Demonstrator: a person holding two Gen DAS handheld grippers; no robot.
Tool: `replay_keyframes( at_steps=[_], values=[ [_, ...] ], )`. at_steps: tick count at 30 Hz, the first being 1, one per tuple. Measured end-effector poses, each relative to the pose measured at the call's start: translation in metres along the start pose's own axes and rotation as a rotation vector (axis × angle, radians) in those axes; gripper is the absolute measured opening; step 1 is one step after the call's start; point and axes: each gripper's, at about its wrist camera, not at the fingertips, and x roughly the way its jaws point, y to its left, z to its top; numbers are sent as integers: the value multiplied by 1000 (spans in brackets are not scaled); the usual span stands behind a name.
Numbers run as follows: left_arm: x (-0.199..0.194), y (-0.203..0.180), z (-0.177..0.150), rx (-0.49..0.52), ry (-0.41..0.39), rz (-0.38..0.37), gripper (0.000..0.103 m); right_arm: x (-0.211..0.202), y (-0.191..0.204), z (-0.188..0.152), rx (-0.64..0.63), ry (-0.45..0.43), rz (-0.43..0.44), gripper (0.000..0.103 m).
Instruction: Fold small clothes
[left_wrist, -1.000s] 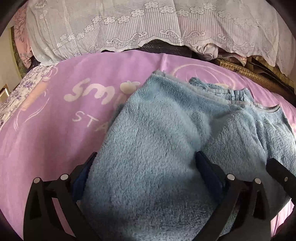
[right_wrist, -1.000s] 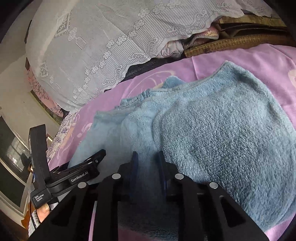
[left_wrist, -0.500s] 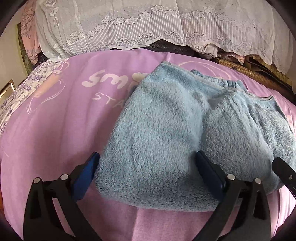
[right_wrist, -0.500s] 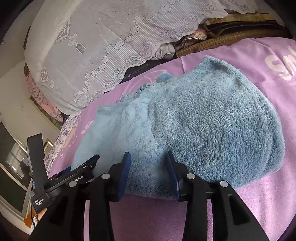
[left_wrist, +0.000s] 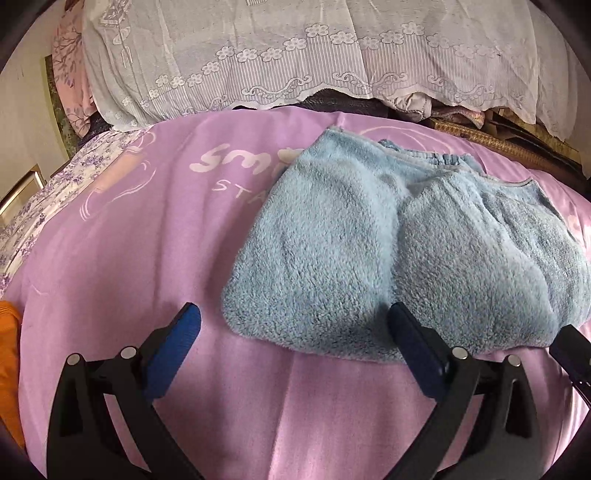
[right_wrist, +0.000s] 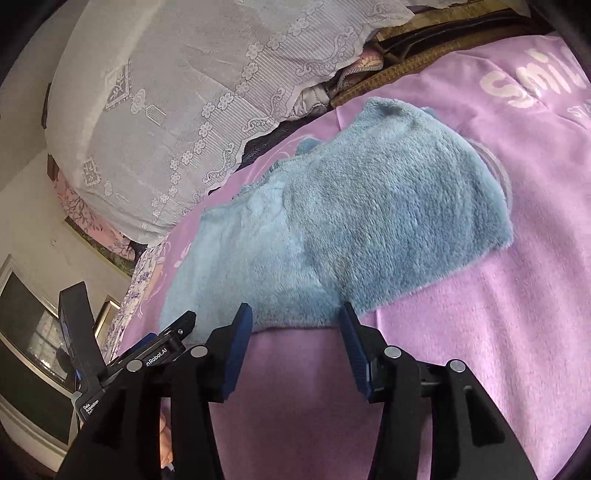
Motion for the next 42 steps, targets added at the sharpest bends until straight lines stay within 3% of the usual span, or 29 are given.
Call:
replay_keyframes(
  at_steps=[14, 22, 28, 32, 39, 42],
  values=[
    [-14, -14, 6, 27, -38, 18, 99, -11, -27, 1, 141, -19, 23, 55],
    [-26, -48, 26, 65, -87, 29, 99, -7, -49, 16, 249, -32, 69, 54],
    [-10, -66, 42, 14, -36, 13, 99, -7, -64, 24, 326, -45, 112, 54],
    [26, -78, 28, 37, 30, 31, 99, -8, -75, 28, 396, -57, 159, 54],
    [23, -79, 32, 43, 28, 18, 99, -9, -84, 32, 493, -92, 183, 54],
    [22, -77, 34, 35, 26, 1, 99, -7, -88, 36, 578, -117, 142, 54]
  ],
)
